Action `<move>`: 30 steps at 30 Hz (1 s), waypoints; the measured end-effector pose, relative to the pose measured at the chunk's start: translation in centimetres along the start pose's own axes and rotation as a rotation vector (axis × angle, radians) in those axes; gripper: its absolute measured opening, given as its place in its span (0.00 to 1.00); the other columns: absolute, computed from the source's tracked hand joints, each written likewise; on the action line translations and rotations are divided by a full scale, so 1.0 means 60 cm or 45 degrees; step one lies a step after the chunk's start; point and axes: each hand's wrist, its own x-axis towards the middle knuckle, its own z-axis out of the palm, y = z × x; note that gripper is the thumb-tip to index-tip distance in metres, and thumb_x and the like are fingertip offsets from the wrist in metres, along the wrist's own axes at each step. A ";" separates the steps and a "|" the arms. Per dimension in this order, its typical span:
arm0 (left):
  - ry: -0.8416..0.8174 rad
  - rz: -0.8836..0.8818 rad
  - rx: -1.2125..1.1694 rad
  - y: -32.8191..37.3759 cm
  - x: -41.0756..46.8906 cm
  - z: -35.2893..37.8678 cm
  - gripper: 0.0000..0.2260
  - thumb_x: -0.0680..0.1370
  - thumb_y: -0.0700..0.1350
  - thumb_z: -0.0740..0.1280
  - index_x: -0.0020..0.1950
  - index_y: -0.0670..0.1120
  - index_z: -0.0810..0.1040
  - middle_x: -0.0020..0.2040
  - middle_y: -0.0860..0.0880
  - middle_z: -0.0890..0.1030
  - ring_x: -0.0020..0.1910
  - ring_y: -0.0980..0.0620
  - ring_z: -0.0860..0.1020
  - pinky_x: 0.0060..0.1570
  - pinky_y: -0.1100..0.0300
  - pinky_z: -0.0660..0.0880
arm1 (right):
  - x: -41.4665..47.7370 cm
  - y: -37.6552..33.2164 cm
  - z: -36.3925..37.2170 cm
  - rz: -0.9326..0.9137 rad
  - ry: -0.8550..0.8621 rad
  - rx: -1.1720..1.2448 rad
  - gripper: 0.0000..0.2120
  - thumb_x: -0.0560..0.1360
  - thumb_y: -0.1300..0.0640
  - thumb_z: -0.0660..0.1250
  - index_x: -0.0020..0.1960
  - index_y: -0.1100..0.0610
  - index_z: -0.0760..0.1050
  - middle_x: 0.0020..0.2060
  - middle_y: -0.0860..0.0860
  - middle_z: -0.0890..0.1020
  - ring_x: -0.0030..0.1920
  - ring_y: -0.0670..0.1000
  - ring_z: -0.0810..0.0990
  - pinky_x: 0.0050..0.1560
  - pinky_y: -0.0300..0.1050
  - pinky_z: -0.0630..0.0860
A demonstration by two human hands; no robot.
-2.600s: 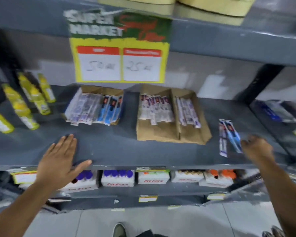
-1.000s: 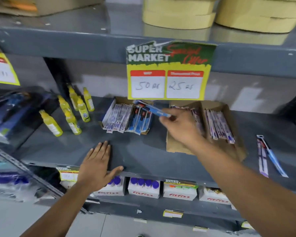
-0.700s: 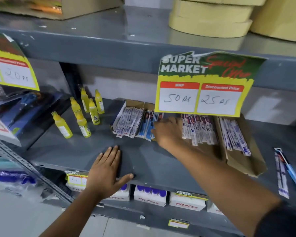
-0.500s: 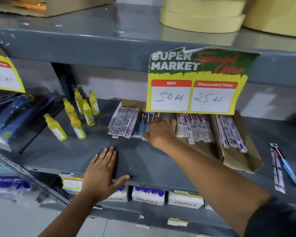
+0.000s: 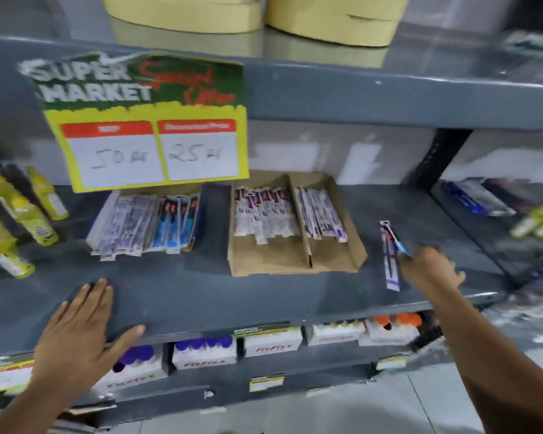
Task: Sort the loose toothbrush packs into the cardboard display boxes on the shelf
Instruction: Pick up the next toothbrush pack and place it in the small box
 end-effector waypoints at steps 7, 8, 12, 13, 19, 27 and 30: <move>-0.043 -0.005 0.002 0.004 -0.001 -0.007 0.48 0.71 0.75 0.44 0.71 0.36 0.65 0.73 0.36 0.66 0.71 0.35 0.64 0.68 0.37 0.62 | 0.014 0.076 0.028 0.053 -0.060 0.293 0.16 0.72 0.45 0.65 0.48 0.57 0.80 0.44 0.60 0.82 0.46 0.63 0.79 0.48 0.52 0.77; -0.045 -0.005 0.001 0.004 -0.001 -0.008 0.48 0.71 0.75 0.44 0.71 0.35 0.65 0.73 0.36 0.66 0.71 0.35 0.64 0.68 0.37 0.61 | 0.013 0.076 0.026 0.061 -0.058 0.400 0.15 0.73 0.46 0.65 0.48 0.57 0.80 0.40 0.59 0.81 0.44 0.62 0.78 0.45 0.50 0.75; -0.041 -0.022 -0.002 0.006 -0.001 -0.009 0.48 0.71 0.75 0.43 0.73 0.37 0.64 0.75 0.38 0.64 0.73 0.38 0.62 0.70 0.39 0.60 | -0.018 0.041 -0.013 -0.128 -0.017 1.185 0.08 0.74 0.51 0.70 0.47 0.56 0.83 0.34 0.51 0.80 0.36 0.52 0.76 0.35 0.41 0.71; -0.031 -0.022 0.001 0.006 -0.002 -0.010 0.48 0.71 0.75 0.43 0.73 0.37 0.63 0.75 0.39 0.64 0.73 0.39 0.61 0.70 0.40 0.60 | -0.037 0.025 -0.032 -0.283 -0.147 1.342 0.05 0.73 0.53 0.71 0.43 0.53 0.84 0.32 0.49 0.80 0.33 0.49 0.75 0.31 0.38 0.71; -0.032 -0.040 0.020 0.010 -0.006 -0.018 0.47 0.70 0.74 0.42 0.76 0.39 0.57 0.77 0.42 0.59 0.76 0.43 0.56 0.73 0.46 0.55 | -0.160 -0.041 -0.140 -1.152 -1.236 1.062 0.04 0.68 0.55 0.73 0.38 0.54 0.85 0.25 0.44 0.78 0.27 0.40 0.71 0.29 0.30 0.67; -0.077 -0.043 0.022 0.010 -0.006 -0.021 0.49 0.69 0.75 0.36 0.78 0.41 0.51 0.79 0.45 0.52 0.77 0.47 0.49 0.75 0.50 0.49 | -0.204 -0.117 -0.157 -1.297 -1.368 0.853 0.04 0.68 0.53 0.73 0.38 0.52 0.85 0.30 0.46 0.80 0.32 0.43 0.73 0.33 0.34 0.69; -0.069 -0.051 0.003 0.006 -0.008 -0.020 0.49 0.69 0.76 0.38 0.77 0.41 0.52 0.79 0.44 0.53 0.77 0.48 0.49 0.76 0.49 0.49 | -0.217 -0.169 -0.135 -1.217 -1.323 0.902 0.06 0.69 0.51 0.71 0.42 0.51 0.85 0.26 0.46 0.77 0.27 0.42 0.70 0.27 0.32 0.67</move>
